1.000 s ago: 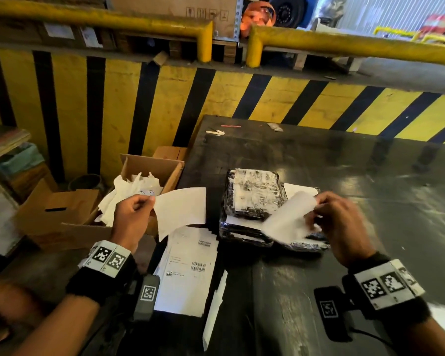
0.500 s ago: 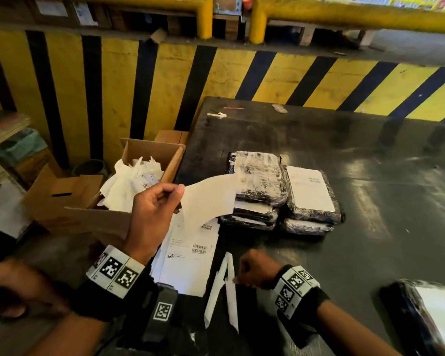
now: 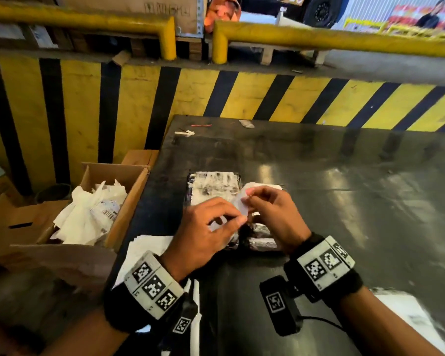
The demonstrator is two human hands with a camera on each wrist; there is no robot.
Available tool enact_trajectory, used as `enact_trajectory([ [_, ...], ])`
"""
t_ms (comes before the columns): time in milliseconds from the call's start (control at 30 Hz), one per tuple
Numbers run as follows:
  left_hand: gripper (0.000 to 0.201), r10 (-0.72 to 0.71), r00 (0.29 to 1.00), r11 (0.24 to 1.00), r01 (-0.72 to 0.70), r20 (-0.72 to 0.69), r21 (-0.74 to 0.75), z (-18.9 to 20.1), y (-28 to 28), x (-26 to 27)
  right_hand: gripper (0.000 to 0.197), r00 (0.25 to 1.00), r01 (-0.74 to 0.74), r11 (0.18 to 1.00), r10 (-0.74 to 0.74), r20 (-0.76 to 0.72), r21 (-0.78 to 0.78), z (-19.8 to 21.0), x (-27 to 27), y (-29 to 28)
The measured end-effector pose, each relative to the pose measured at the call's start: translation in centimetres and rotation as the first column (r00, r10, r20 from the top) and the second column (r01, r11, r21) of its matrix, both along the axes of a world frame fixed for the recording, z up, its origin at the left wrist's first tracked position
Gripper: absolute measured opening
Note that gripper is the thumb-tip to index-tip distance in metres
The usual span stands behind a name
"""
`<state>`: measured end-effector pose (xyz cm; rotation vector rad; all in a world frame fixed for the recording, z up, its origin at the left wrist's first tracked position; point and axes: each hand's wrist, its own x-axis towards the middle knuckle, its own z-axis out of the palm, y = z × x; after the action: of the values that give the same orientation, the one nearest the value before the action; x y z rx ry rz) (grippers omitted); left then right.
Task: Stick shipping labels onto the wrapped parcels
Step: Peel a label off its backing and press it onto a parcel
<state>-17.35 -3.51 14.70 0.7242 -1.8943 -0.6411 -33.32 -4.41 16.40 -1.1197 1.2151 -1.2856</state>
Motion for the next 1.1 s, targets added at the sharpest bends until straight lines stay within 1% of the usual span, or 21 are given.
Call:
enact_trajectory([
  [100,0.018,-0.057,0.998,0.998,0.056,0.04,0.019,-0.5,-0.7,-3.0,0.01,0.995,0.099,0.991,-0.098,0.019,-0.089,0.2,-3.3,-0.2],
  [167,0.021,-0.084,0.995,0.995,0.081,0.052,0.057,-0.5,-1.3,-3.9,0.012,0.992,0.129,0.983,-0.129,0.011,-0.131,0.2,-4.8,-0.1],
  [233,0.028,-0.152,0.987,0.979,0.142,0.059,0.147,-0.1,-2.1,-4.4,0.009,0.989,0.15,0.975,-0.151,0.009,-0.164,0.0,-6.3,-0.1],
  [300,0.038,-0.214,0.976,0.946,0.199,0.029,0.255,0.3,-2.9,-5.0,0.01,0.979,0.205,0.965,-0.2,0.049,-0.164,-0.2,-8.2,-0.5],
  [333,0.04,-0.17,0.985,0.946,0.162,0.004,0.282,0.3,-3.2,-5.3,0.013,0.973,0.228,0.963,-0.219,0.078,-0.144,-0.3,-9.1,-0.7],
  [367,0.04,-0.07,0.997,0.944,0.074,-0.024,0.322,0.0,-3.6,-6.0,0.015,0.972,0.224,0.967,-0.212,0.102,-0.121,-0.4,-10.2,-0.9],
  [400,0.04,0.064,0.997,0.917,-0.041,-0.044,0.396,-0.4,-4.1,-6.6,0.017,0.976,0.191,0.977,-0.179,0.122,-0.099,-0.6,-11.0,-1.0],
  [433,0.04,0.169,0.985,0.849,-0.122,-0.046,0.514,-0.5,-4.3,-7.3,0.018,0.981,0.145,0.986,-0.133,0.144,-0.078,-0.8,-11.8,-1.0],
  [467,0.036,0.203,0.978,0.75,-0.123,-0.049,0.65,-0.7,-4.4,-7.9,0.02,0.982,0.104,0.993,-0.092,0.167,-0.061,-1.1,-12.3,-1.0],
  [500,0.03,0.185,0.979,0.636,-0.055,-0.083,0.769,-1.0,-4.4,-8.6,0.02,0.981,0.067,0.997,-0.059,0.185,-0.039,-1.5,-12.7,-0.9],
  [533,0.024,0.171,0.974,0.531,0.034,-0.146,0.846,-1.4,-4.3,-9.2,0.019,0.98,0.033,0.999,-0.03,0.195,-0.01,-2.0,-13.1,-1.0],
  [567,0.019,0.183,0.962,0.464,0.096,-0.202,0.88,-1.6,-4.2,-9.8,0.018,0.98,0.007,1.0,-0.011,0.197,0.021,-2.5,-13.6,-1.1],
  [600,0.015,0.216,0.949,0.44,0.115,-0.229,0.891,-1.9,-4.2,-10.3,0.015,0.982,-0.009,0.999,-0.001,0.19,0.052,-3.2,-14.0,-1.3],
  [633,0.011,0.257,0.936,0.44,0.109,-0.242,0.891,-2.2,-4.3,-10.7,0.013,0.988,-0.007,0.997,-0.005,0.156,0.075,-3.9,-14.5,-1.4],
  [667,0.007,0.295,0.929,0.46,0.067,-0.223,0.885,-2.5,-4.5,-11.1,0.01,0.995,0.01,0.995,-0.02,0.099,0.096,-4.6,-14.9,-1.6],
  [700,0.005,0.324,0.932,0.494,-0.017,-0.165,0.869,-3.0,-4.9,-11.5,0.008,0.999,0.032,0.993,-0.035,0.029,0.115,-5.3,-15.4,-2.0],
  [767,0.005,0.344,0.939,0.562,-0.196,-0.012,0.804,-3.9,-5.5,-12.0,0.013,0.994,0.054,0.982,-0.035,-0.107,0.18,-6.3,-16.0,-2.7],
  [800,0.007,0.342,0.939,0.587,-0.25,0.044,0.77,-4.3,-5.8,-12.3,0.016,0.989,0.05,0.973,-0.017,-0.147,0.224,-6.8,-16.1,-3.0],
  [900,0.008,0.329,0.933,0.611,-0.326,0.143,0.721,-5.4,-6.3,-13.0,0.016,0.987,0.021,0.945,0.033,-0.157,0.327,-7.7,-16.6,-4.0],
  [967,0.011,0.337,0.918,0.628,-0.386,0.21,0.675,-5.7,-7.1,-13.5,0.017,0.98,0.044,0.943,0.023,-0.198,0.33,-8.3,-17.0,-5.0],
  [1100,0.018,0.363,0.864,0.681,-0.502,0.35,0.533,-5.7,-10.2,-14.7,0.022,0.933,0.125,0.965,-0.035,-0.357,0.232,-9.0,-17.7,-8.5],
])
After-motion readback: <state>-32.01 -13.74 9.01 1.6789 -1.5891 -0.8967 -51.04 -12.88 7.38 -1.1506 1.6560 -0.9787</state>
